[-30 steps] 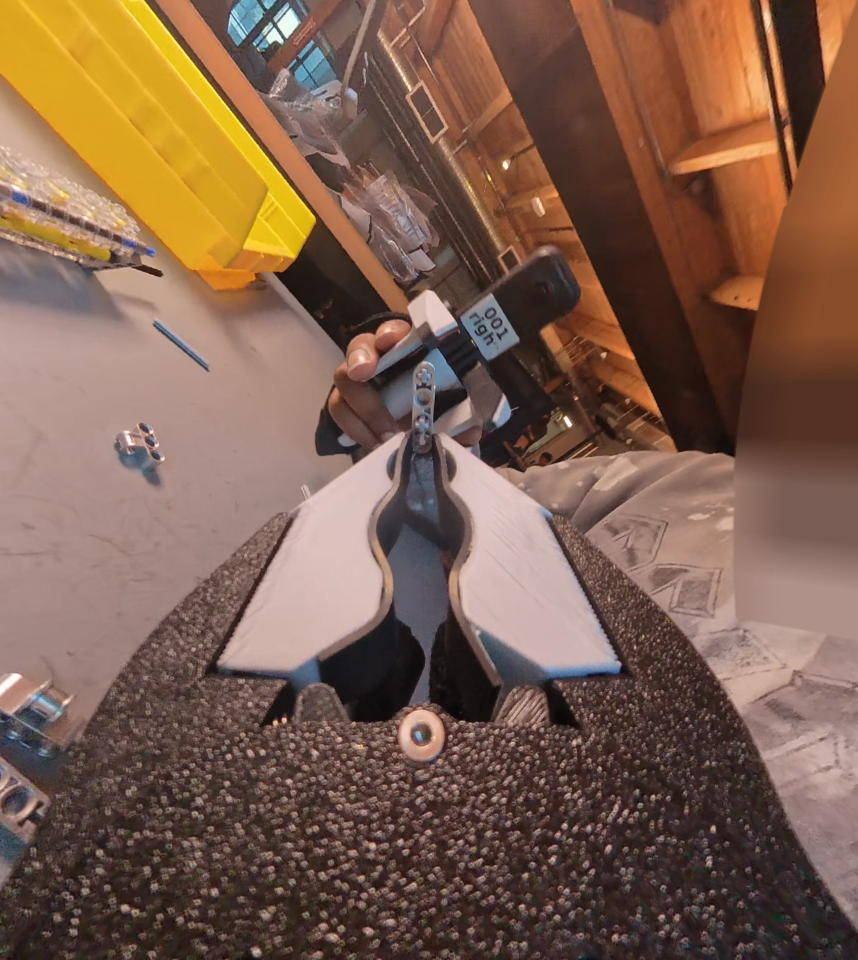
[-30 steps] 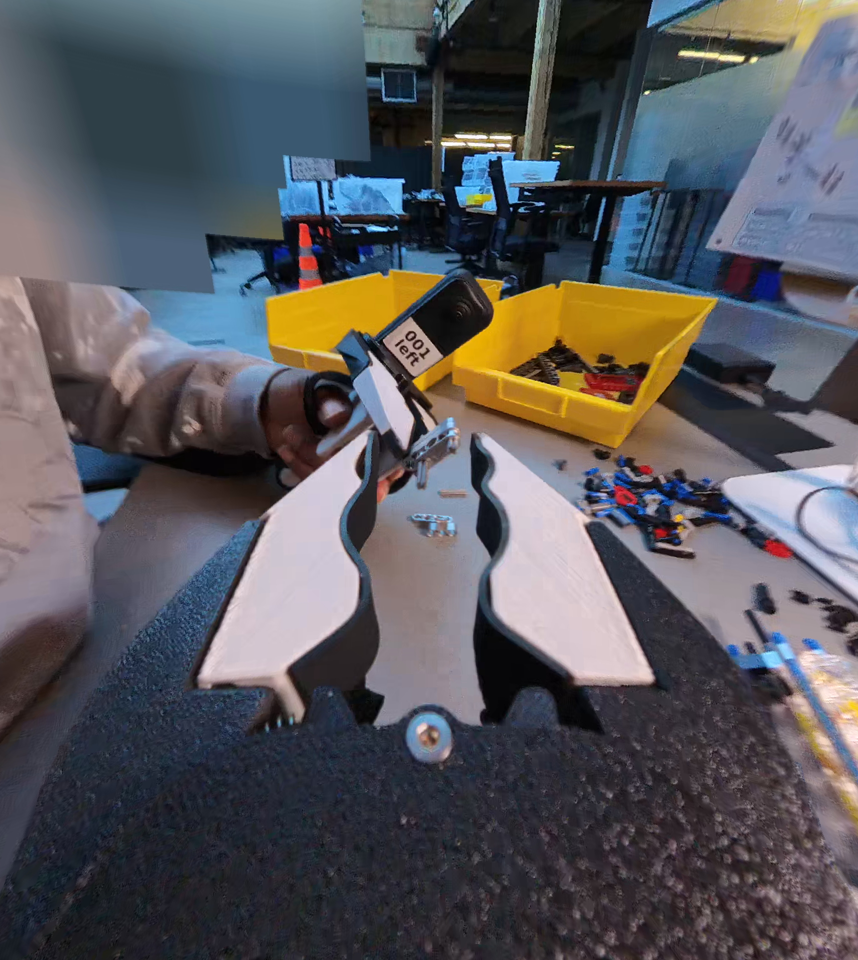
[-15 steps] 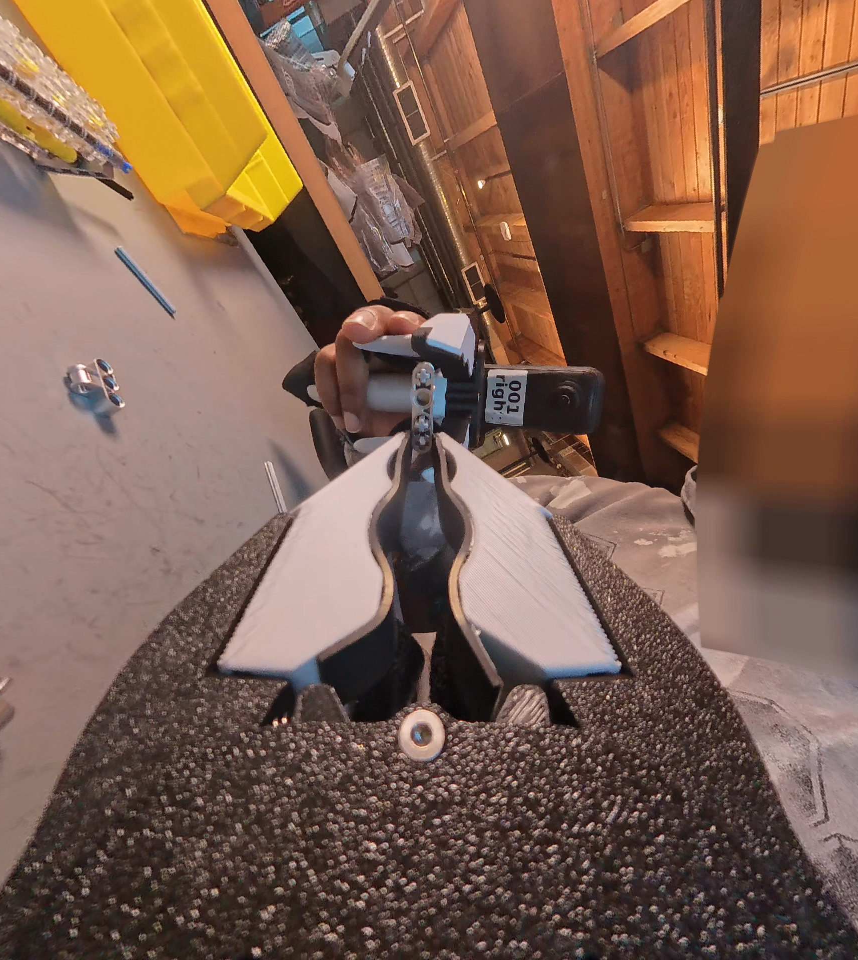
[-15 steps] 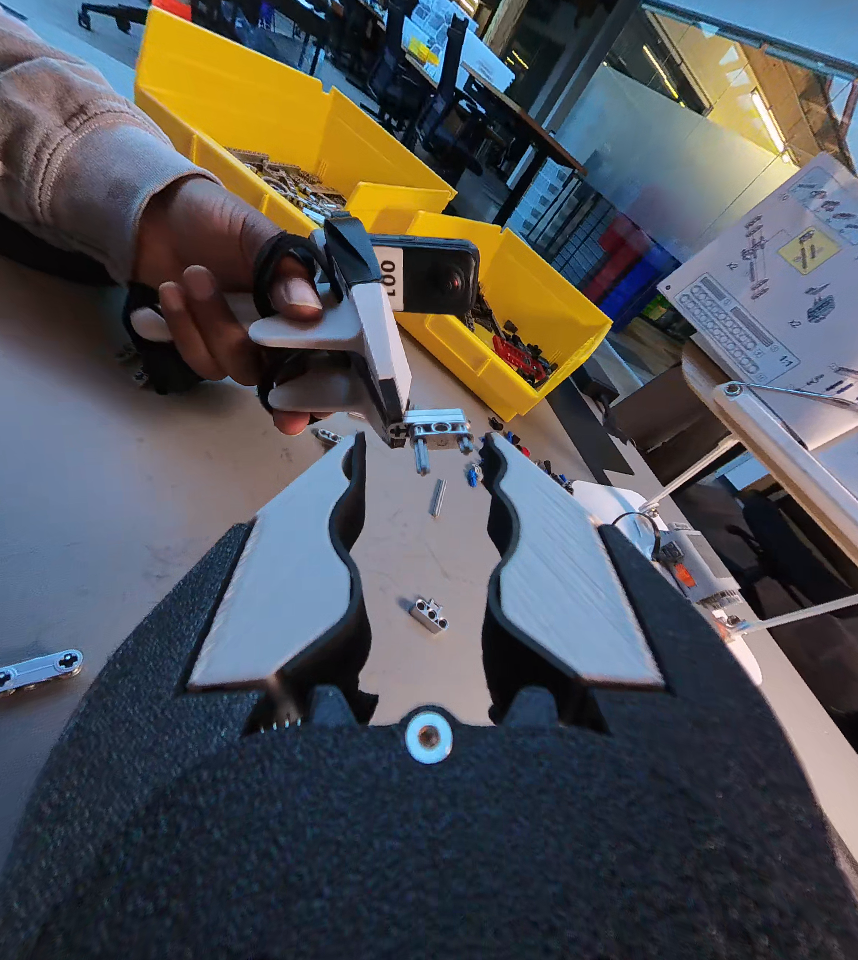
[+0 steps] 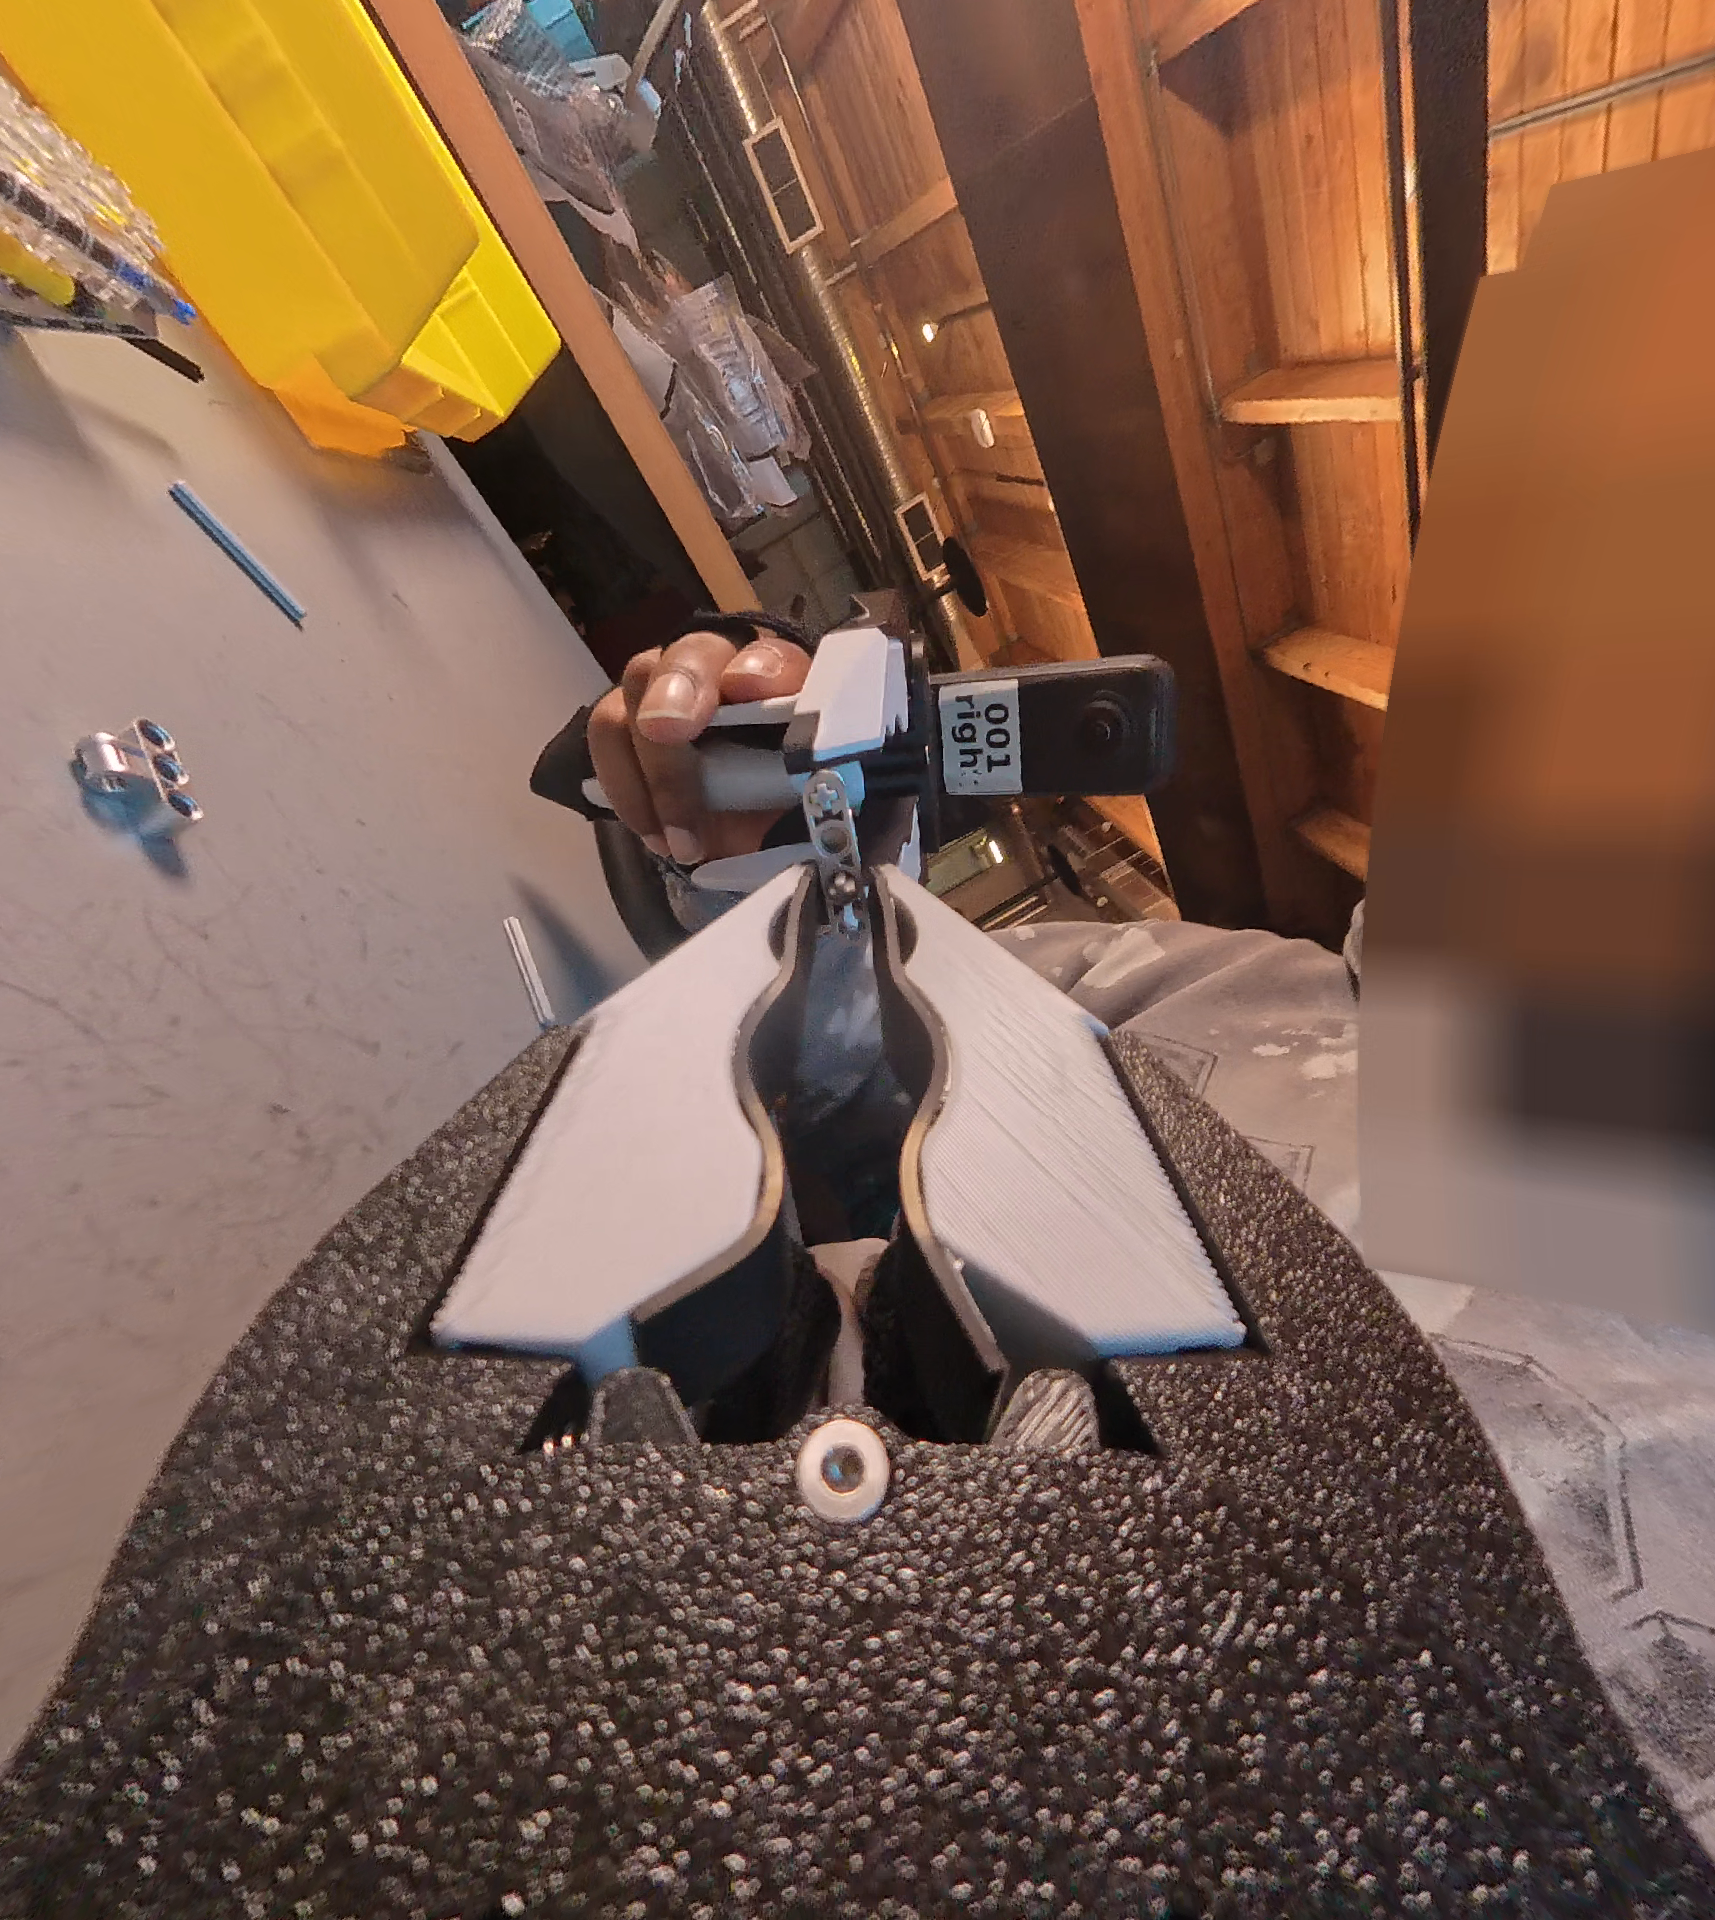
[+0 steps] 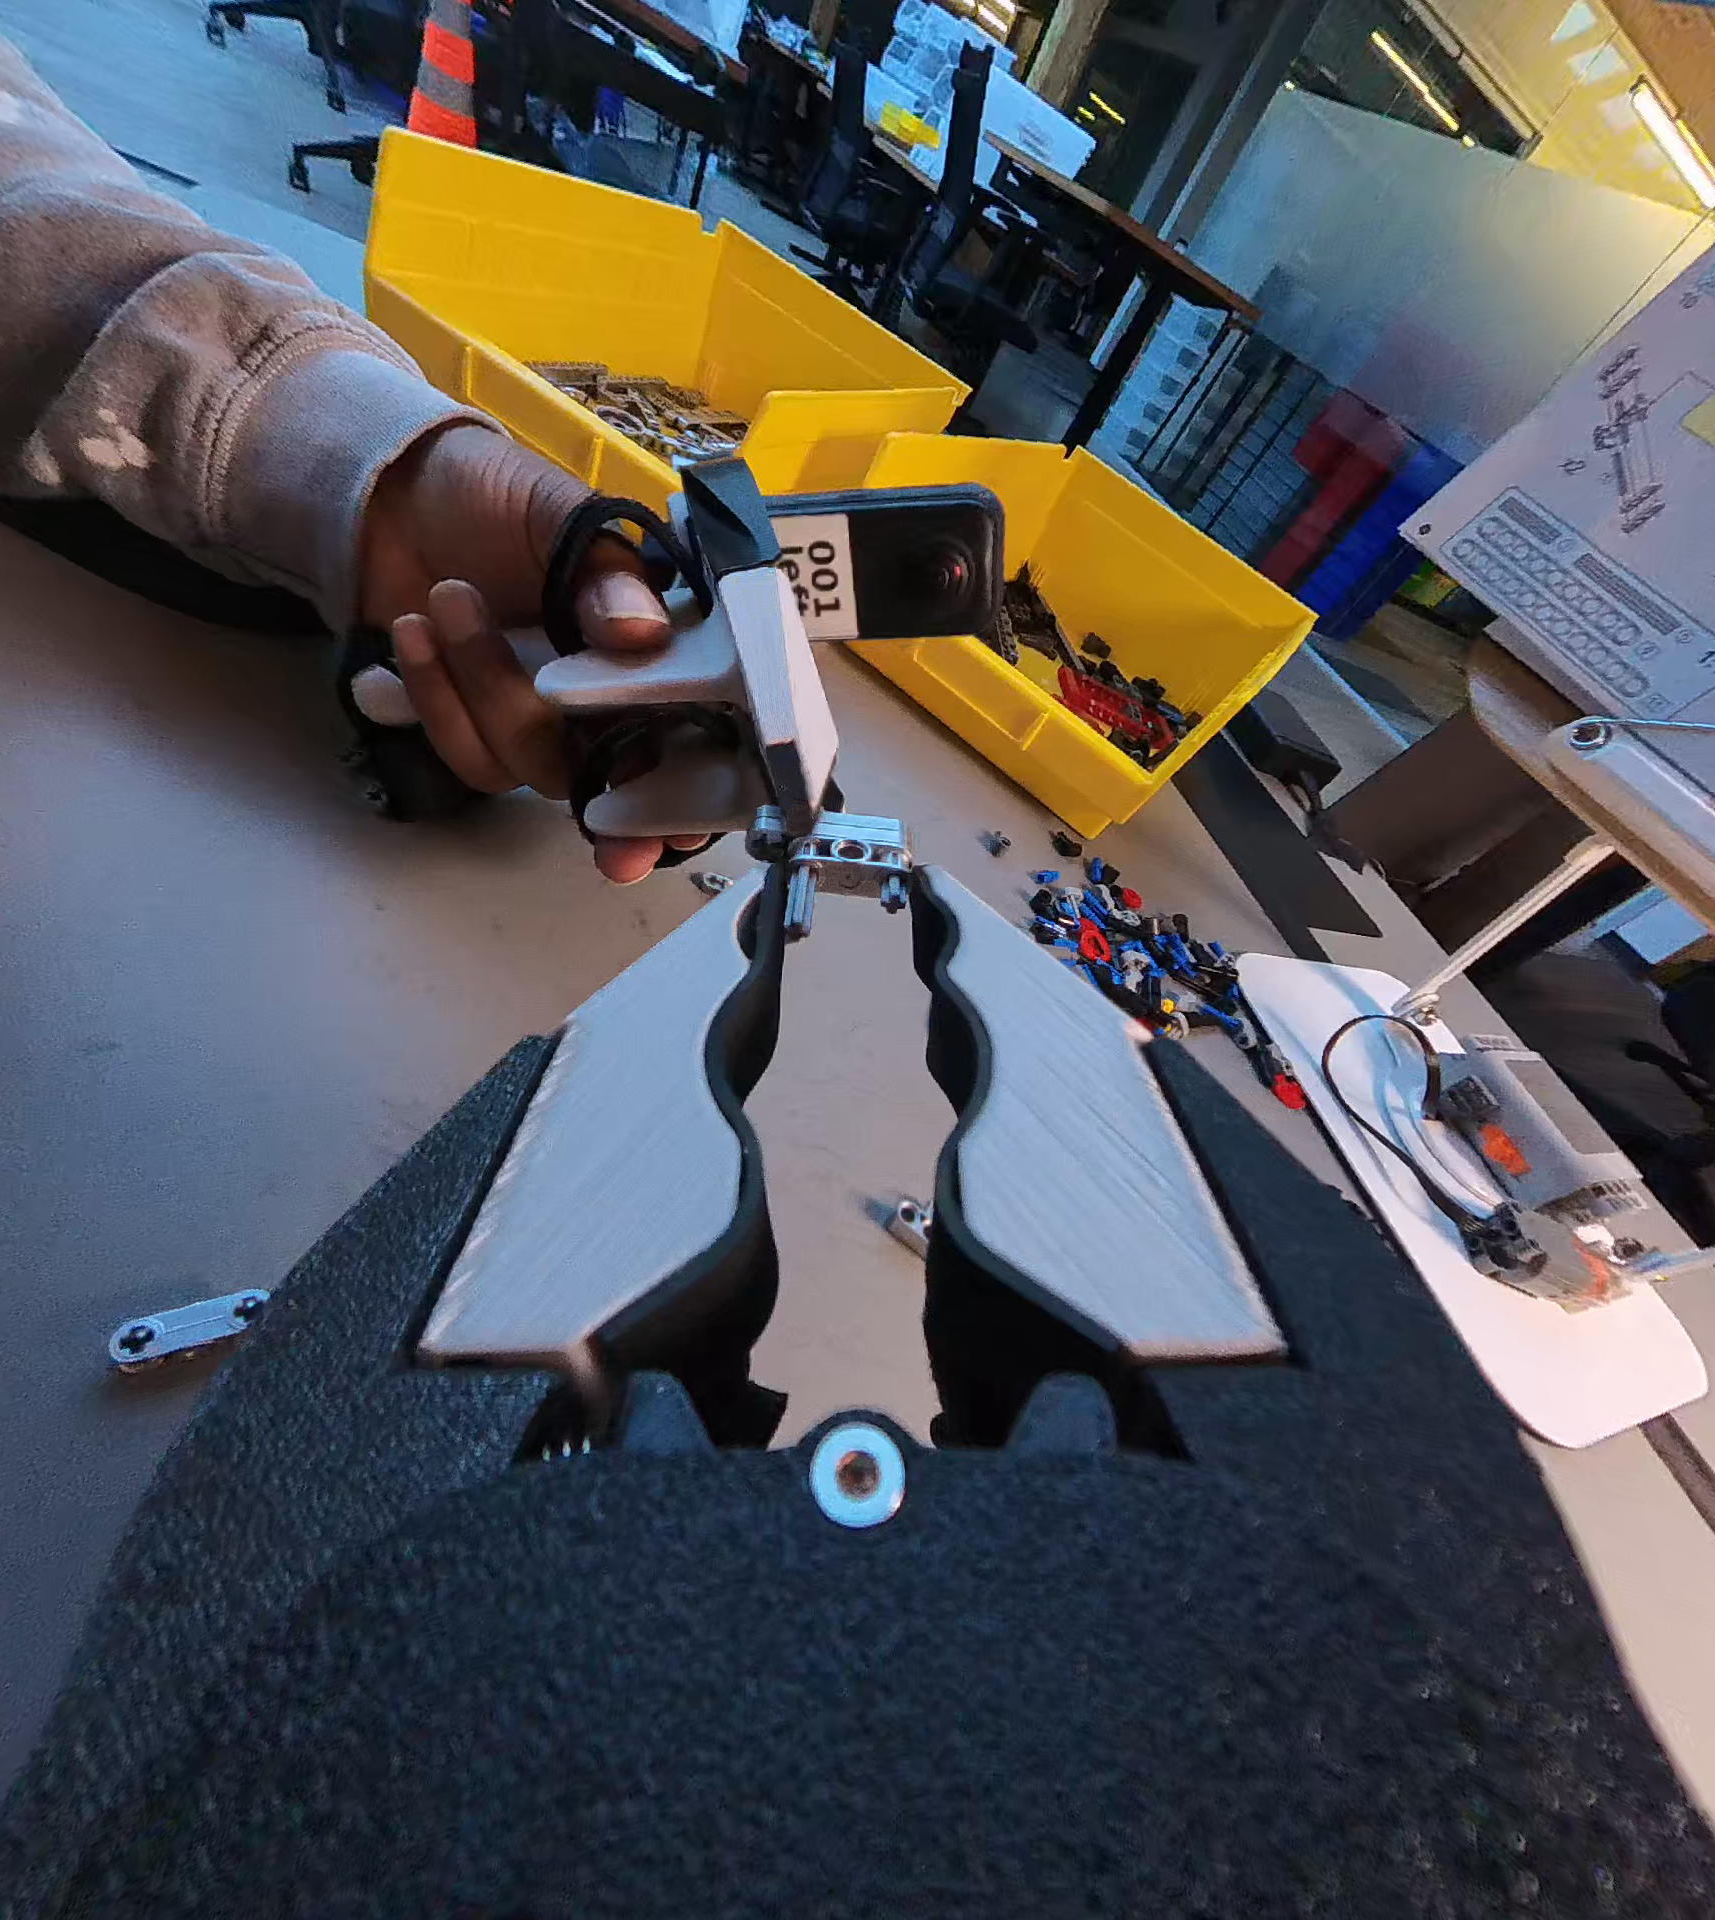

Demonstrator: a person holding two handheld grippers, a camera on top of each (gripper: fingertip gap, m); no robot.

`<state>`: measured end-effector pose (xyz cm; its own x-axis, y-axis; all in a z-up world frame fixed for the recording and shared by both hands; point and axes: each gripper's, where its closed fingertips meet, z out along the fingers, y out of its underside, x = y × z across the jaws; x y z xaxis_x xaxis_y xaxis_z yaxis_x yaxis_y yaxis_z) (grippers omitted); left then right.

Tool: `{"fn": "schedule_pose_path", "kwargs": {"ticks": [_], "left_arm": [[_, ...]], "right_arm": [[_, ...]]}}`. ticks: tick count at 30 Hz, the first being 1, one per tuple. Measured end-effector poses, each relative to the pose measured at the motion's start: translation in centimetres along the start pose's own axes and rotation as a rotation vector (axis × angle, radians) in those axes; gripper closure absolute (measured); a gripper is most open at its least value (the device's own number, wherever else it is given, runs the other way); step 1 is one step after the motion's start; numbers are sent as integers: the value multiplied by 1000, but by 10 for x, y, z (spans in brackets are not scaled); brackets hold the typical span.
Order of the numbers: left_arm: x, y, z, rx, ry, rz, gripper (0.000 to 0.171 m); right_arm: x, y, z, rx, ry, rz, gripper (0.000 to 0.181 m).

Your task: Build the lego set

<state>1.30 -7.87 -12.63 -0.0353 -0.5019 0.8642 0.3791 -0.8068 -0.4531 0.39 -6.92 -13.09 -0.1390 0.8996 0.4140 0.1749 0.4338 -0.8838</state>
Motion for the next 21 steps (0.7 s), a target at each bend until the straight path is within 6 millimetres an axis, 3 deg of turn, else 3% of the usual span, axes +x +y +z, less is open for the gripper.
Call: {"fn": "schedule_pose_path", "kwargs": {"ticks": [9,16,21], "left_arm": [[-11,-6,-11,-53,-161,172,161],[-33,-19,-40,-236,-554,712,152],[-39,-8,-34,-301,-548,758,149]], "right_arm": [[-12,11,4,-37,-101,76,160],[-64,66,12,-348,-338,42,160],[-77,79,12,-433,-403,31,160]]}}
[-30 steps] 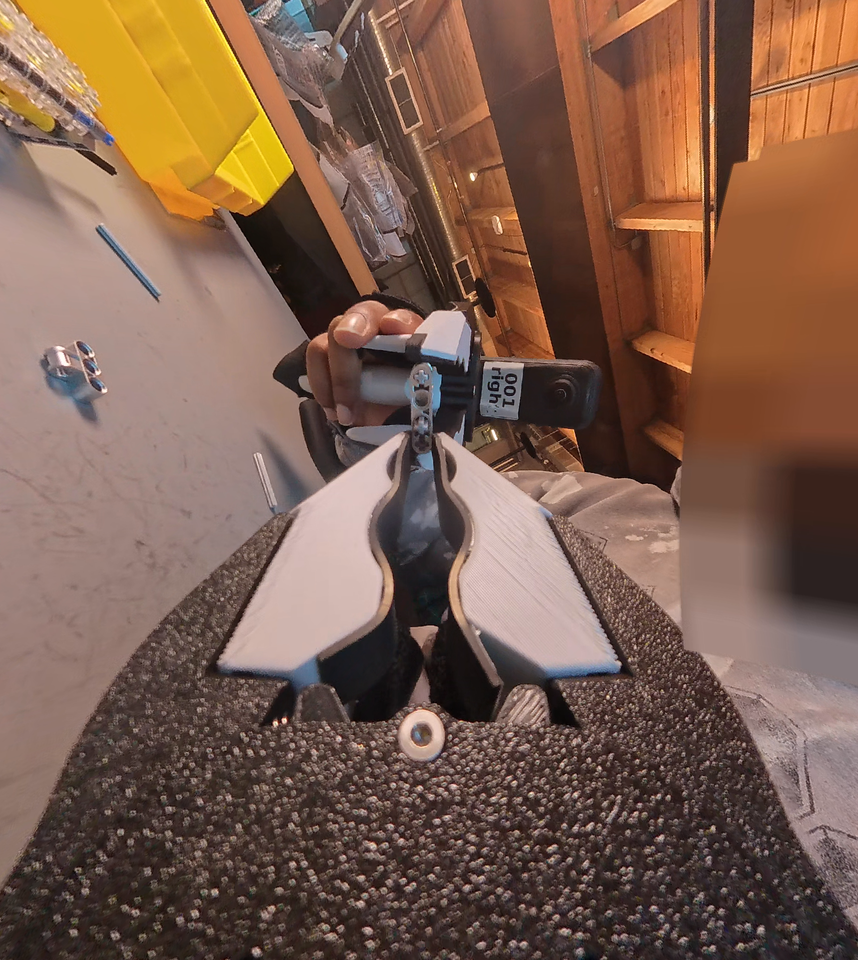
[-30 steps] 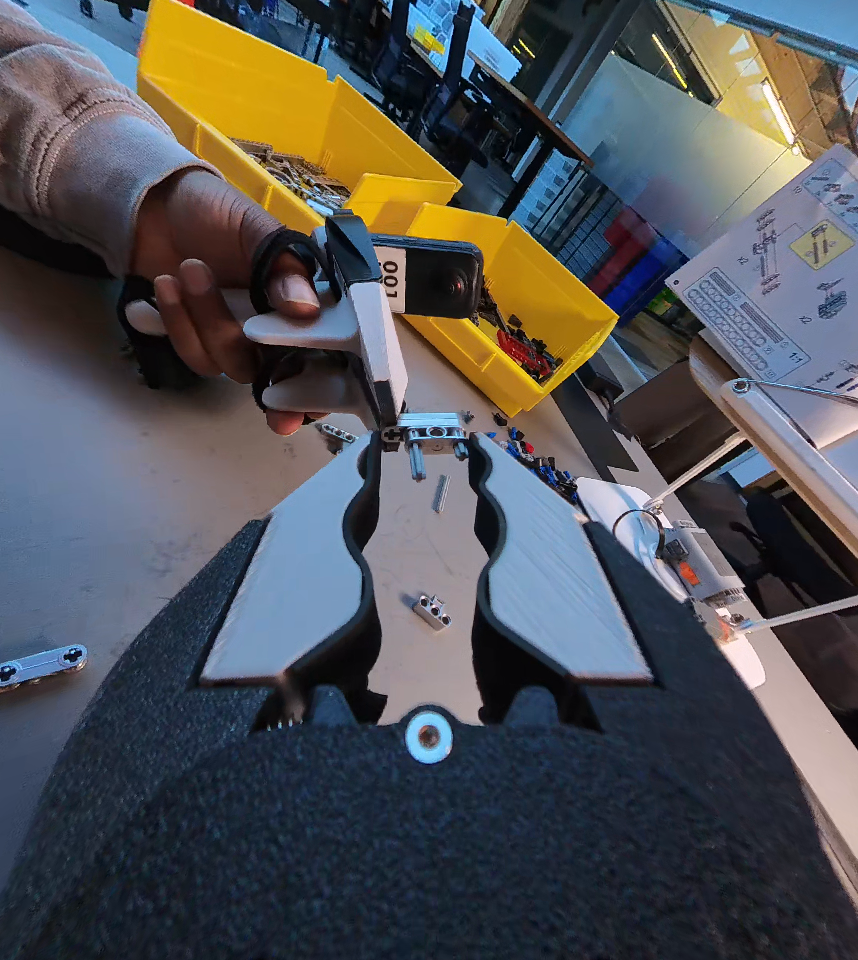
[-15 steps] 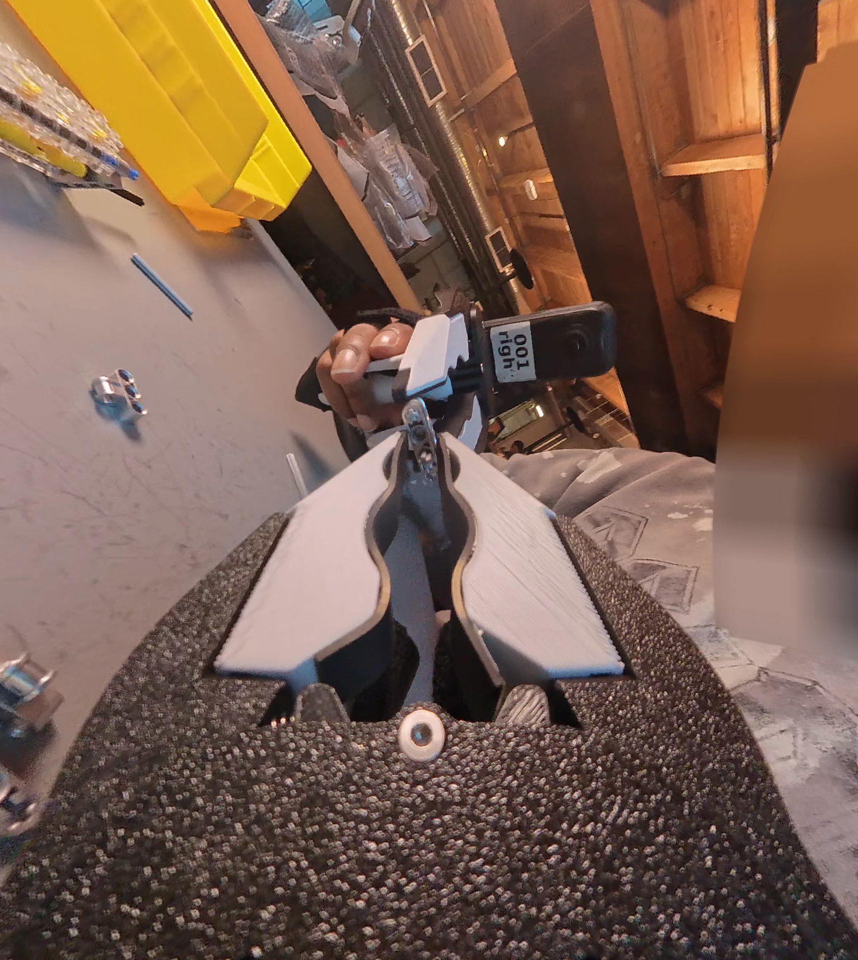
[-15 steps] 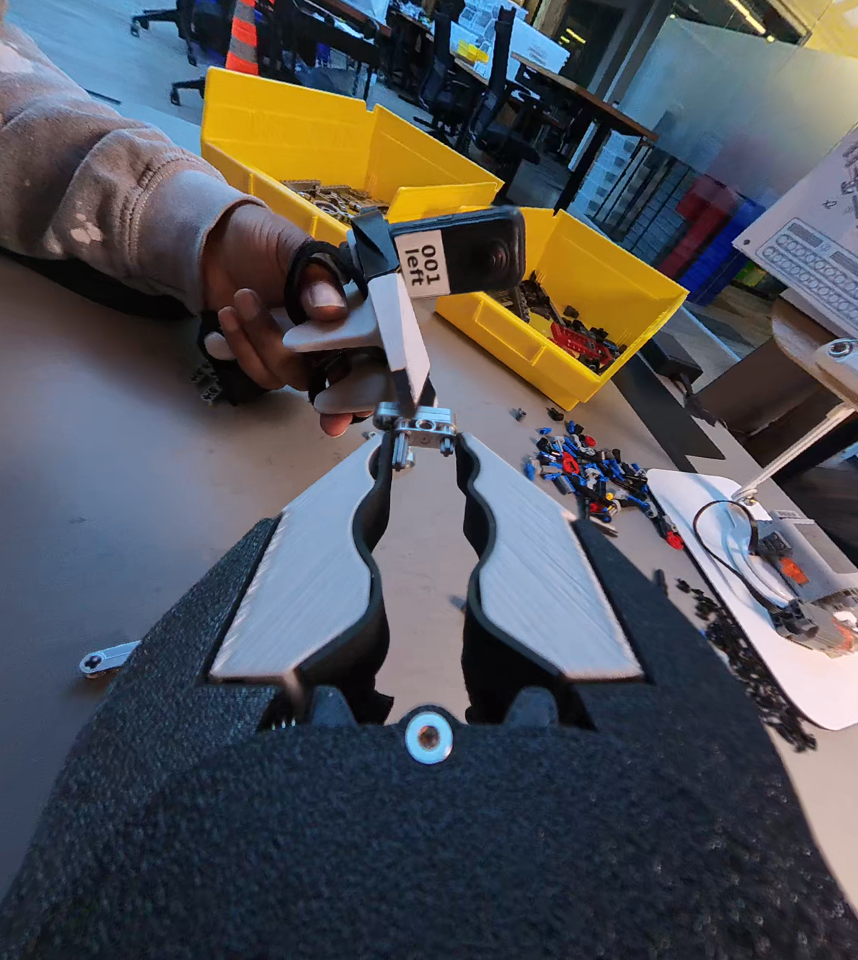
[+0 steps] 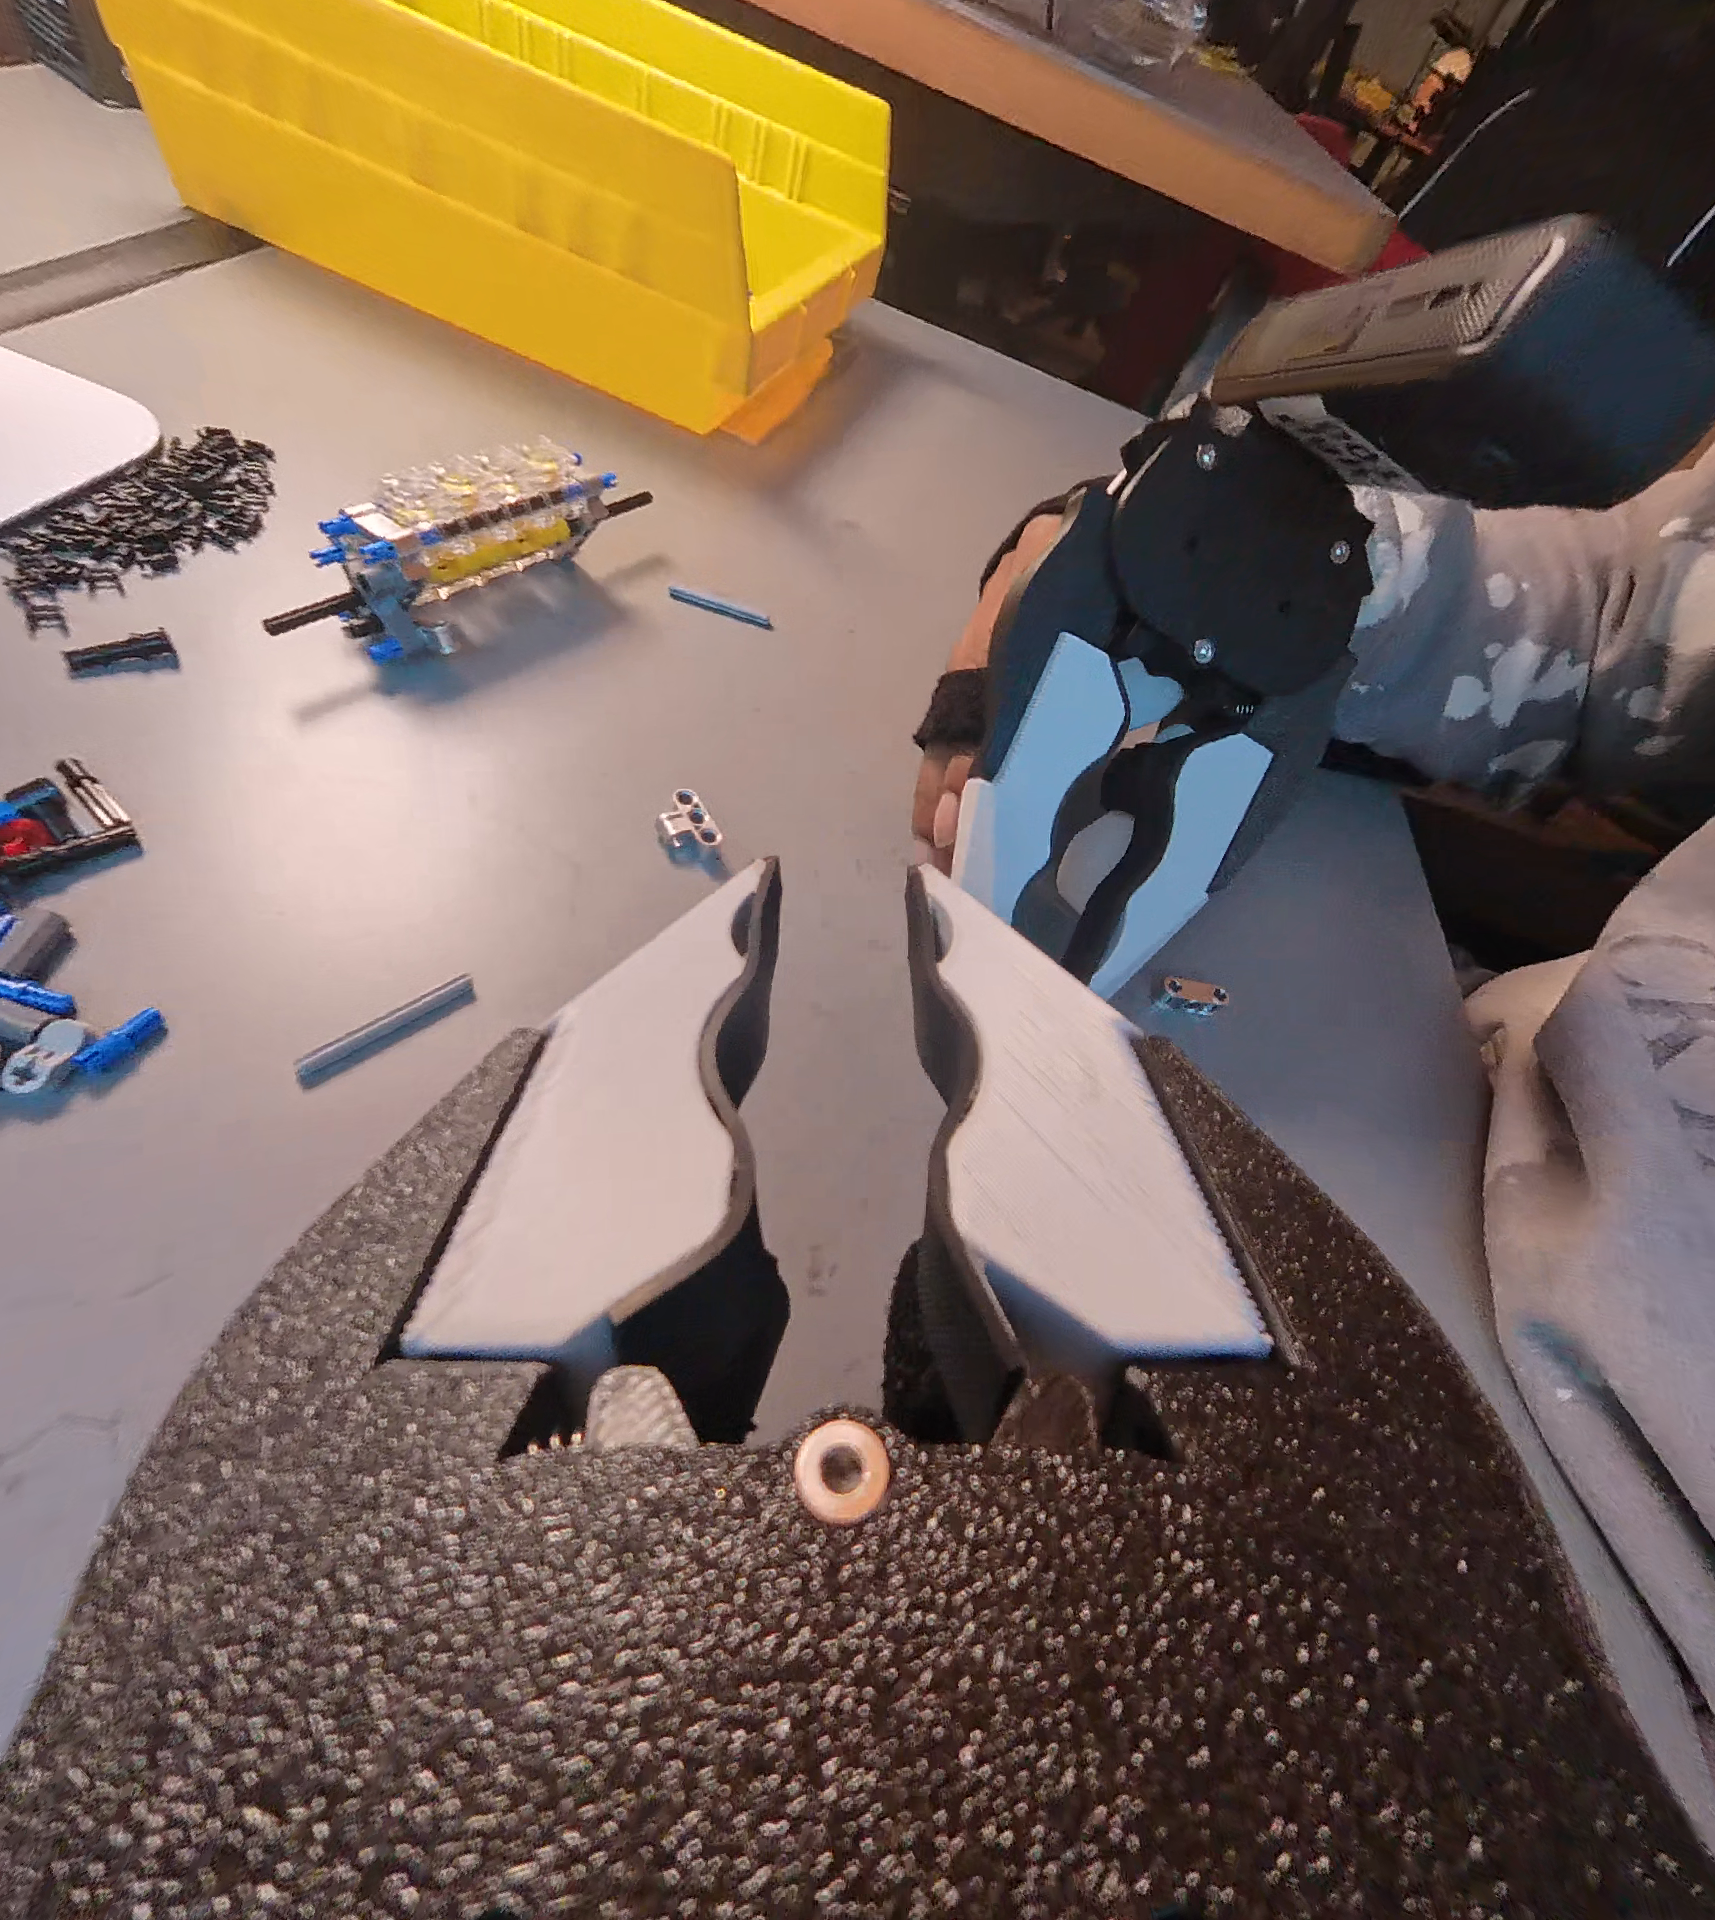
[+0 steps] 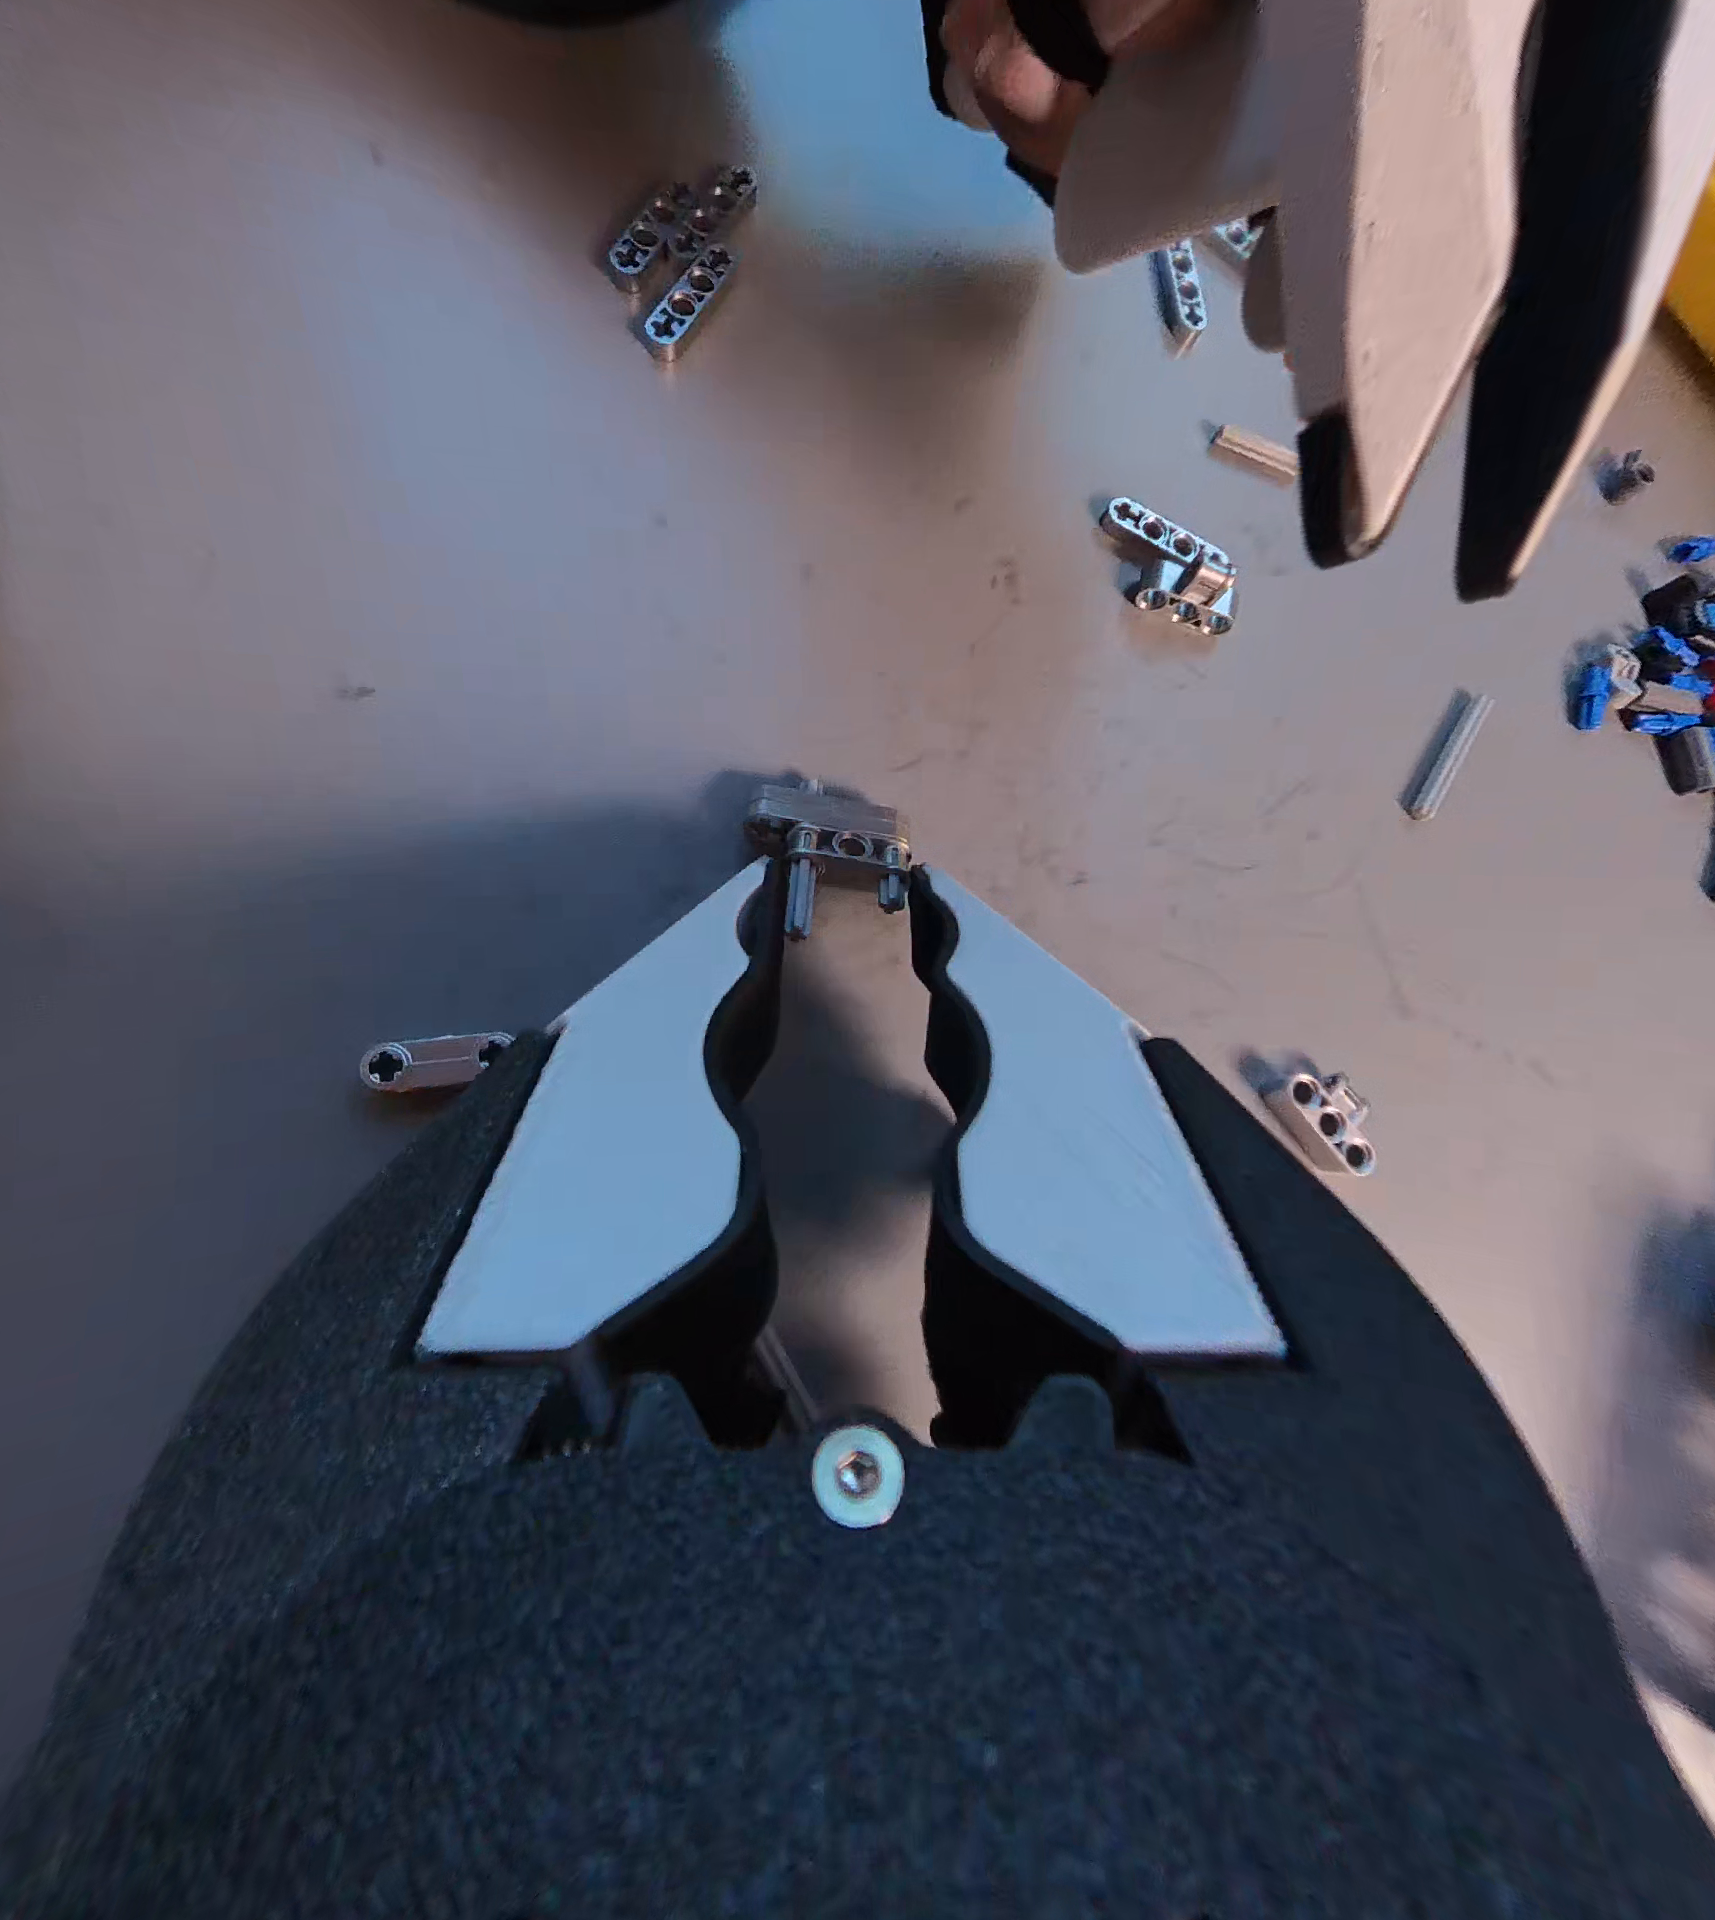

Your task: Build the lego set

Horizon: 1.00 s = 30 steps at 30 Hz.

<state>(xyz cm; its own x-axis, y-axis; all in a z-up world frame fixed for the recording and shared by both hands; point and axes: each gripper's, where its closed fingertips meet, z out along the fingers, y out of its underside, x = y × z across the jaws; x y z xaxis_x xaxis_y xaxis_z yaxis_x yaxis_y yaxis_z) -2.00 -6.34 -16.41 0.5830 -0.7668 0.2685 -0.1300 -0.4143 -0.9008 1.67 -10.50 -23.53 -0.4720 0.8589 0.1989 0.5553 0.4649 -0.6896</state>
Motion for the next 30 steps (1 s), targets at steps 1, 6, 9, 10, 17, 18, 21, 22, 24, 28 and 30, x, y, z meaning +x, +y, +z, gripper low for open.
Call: {"fn": "schedule_pose_path", "kwargs": {"ticks": [1,6,9,10,17,18,21,22,24,28,30], "left_arm": [[1,3,2,-13,4,17,149],[2,15,11,-71,-7,96,150],[3,23,12,-122,-15,135,150],[5,25,12,-143,-11,154,150],[25,57,23,-334,61,263,149],[25,61,24,-357,56,279,149],[23,66,23,-390,48,301,149],[24,67,22,-393,51,301,148],[23,67,21,-397,42,311,148],[20,66,19,-393,27,313,149],[15,65,17,-391,5,319,149]], "right_arm": [[0,0,0,2,0,1,160],[7,0,-9,22,14,22,150],[24,-10,-39,76,83,78,148],[25,-15,-51,96,94,96,148],[-57,-3,-57,-10,-56,209,148],[-64,3,-52,-40,-45,218,148],[-68,15,-41,-101,28,268,150],[-67,17,-39,-119,44,287,157],[-67,19,-37,-135,50,299,169],[-66,20,-36,-146,21,308,181],[-63,20,-36,-143,18,316,181]]}}
